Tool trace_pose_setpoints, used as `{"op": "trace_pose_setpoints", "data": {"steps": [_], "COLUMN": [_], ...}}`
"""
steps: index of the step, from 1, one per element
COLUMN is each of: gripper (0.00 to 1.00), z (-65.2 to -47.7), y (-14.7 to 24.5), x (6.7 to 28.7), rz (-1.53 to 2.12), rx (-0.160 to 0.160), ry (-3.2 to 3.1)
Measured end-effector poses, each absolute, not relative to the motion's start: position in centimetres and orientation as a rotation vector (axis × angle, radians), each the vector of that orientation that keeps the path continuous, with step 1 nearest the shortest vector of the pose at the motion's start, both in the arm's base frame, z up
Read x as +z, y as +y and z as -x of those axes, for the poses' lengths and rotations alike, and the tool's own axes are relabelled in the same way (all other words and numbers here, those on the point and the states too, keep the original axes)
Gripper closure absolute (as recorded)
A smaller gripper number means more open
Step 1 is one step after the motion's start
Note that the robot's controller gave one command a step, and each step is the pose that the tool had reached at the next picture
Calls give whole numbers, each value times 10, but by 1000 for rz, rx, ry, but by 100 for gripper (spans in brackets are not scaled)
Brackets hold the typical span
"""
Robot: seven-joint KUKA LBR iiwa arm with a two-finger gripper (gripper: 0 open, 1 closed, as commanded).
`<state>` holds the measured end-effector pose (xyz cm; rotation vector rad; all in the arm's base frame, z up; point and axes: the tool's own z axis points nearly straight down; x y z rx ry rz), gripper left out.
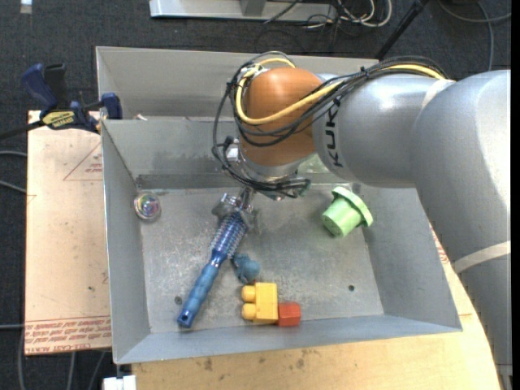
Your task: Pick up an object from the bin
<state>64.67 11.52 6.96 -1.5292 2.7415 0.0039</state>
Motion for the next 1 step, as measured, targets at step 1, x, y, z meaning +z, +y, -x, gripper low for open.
{"op": "trace_pose_setpoints", "data": {"steps": [1], "gripper": [100], "z": [-611], "y": [97], "x": [271], "rz": [1463], "rx": [-5], "ry": [2768]}}
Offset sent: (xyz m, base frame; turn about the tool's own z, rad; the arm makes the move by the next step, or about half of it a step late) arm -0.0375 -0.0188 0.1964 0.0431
